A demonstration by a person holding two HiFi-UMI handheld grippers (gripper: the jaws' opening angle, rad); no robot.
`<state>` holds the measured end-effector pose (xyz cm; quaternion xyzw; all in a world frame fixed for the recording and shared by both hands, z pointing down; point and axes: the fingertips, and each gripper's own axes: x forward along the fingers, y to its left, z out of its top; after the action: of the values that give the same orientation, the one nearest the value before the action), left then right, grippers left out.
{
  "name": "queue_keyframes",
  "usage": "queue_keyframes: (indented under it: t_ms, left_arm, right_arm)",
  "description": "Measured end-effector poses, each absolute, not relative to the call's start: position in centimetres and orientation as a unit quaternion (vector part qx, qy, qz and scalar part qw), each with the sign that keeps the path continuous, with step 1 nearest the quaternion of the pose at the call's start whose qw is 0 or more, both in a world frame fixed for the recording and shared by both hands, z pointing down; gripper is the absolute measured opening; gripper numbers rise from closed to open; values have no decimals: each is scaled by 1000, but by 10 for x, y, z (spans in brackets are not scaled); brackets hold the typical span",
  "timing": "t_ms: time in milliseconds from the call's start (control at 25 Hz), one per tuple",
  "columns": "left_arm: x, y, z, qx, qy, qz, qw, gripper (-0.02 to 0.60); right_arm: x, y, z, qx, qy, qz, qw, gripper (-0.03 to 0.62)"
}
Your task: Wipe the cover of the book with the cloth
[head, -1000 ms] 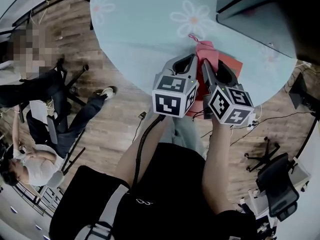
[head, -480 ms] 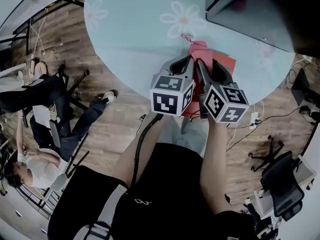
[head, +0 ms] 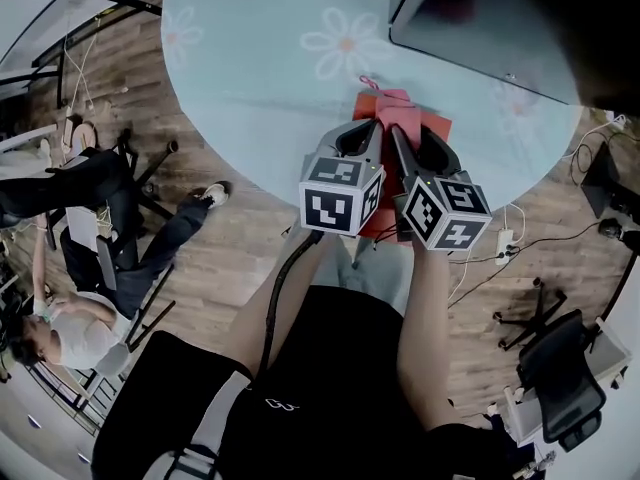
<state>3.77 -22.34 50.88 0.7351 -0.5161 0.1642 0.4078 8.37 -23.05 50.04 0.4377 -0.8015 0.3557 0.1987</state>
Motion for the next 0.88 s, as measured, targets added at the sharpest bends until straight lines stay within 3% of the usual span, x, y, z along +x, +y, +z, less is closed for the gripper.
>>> queue_keyframes:
  t_ms: [880]
  left_arm:
    - [84, -227, 504, 753, -487, 163, 412, 12]
  right_arm:
    - [163, -231, 503, 498, -763, 366, 191, 159]
